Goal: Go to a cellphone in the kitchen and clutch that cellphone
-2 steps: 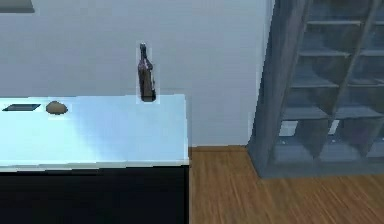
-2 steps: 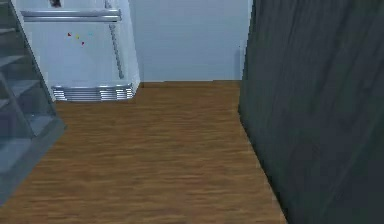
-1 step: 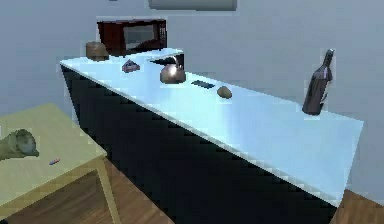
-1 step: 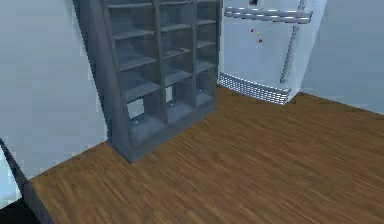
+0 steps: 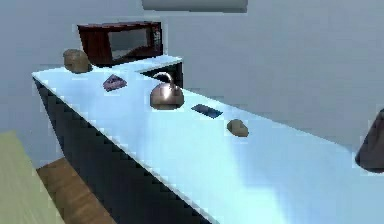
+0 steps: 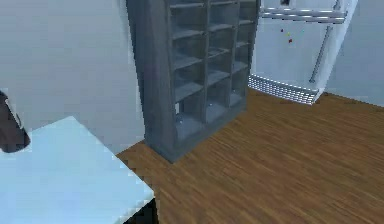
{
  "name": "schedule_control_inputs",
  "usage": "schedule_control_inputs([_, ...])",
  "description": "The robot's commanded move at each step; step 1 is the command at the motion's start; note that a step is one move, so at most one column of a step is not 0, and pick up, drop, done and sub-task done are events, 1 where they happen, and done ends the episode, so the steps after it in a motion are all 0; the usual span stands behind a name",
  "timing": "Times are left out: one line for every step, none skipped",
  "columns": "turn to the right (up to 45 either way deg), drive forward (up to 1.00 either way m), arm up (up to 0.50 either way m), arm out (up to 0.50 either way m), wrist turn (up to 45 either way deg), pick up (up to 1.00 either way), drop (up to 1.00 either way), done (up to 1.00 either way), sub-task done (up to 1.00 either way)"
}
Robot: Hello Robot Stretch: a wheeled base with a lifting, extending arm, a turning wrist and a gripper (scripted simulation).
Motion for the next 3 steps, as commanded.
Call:
schedule_control_inputs([-45.0, 0.0, 0.0, 0.0, 0.0, 0.0, 0.0, 0.0, 0.0])
schedule_control_inputs([-36.0, 0.0, 0.0, 0.0, 0.0, 0.0, 0.0, 0.0, 0.0])
schedule_control_inputs([-45.0, 0.0, 0.0, 0.0, 0.0, 0.0, 0.0, 0.0, 0.0])
